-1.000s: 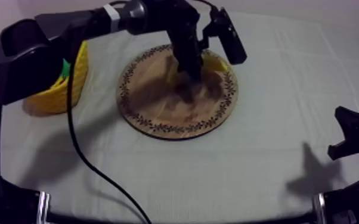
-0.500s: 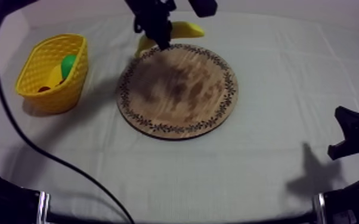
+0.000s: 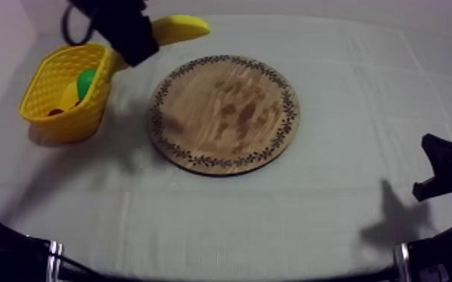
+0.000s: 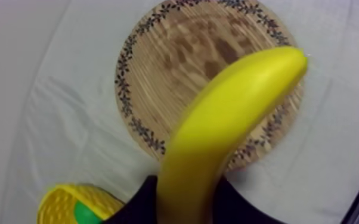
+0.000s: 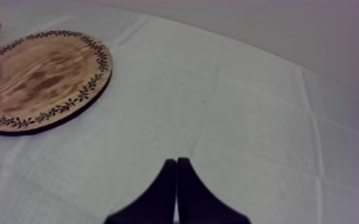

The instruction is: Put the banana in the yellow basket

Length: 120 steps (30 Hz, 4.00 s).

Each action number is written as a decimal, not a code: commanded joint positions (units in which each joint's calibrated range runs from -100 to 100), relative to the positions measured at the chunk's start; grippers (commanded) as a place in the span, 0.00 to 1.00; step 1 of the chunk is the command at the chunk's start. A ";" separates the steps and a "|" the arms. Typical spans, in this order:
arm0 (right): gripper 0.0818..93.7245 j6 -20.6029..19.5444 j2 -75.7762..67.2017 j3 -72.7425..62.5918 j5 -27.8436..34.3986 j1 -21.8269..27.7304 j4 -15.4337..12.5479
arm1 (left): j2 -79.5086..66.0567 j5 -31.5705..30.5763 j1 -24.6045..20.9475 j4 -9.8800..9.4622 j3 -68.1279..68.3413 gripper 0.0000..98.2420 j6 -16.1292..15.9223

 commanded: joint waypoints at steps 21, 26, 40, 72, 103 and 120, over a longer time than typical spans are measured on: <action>0.00 -0.01 0.00 -0.03 -0.01 0.00 -0.02 | -6.53 8.32 -10.46 -2.37 -16.01 0.22 12.37; 0.00 -0.03 0.00 -0.03 -0.01 0.00 -0.02 | -1.32 8.23 -14.51 -2.15 -21.45 0.24 17.02; 0.00 -0.01 0.00 -0.03 -0.01 0.00 -0.02 | 11.34 8.20 -23.00 -2.11 -25.30 0.23 21.60; 0.00 -0.01 0.00 -0.03 -0.01 0.00 -0.02 | 12.96 9.55 -27.45 -1.25 1.02 0.24 22.28; 0.00 -0.01 0.00 -0.03 -0.01 0.00 -0.02 | 8.99 3.39 -28.61 -2.92 2.70 0.54 19.93; 0.00 -0.01 0.00 -0.03 -0.01 0.00 -0.02 | -25.44 -20.81 -28.85 -3.20 19.08 0.00 16.00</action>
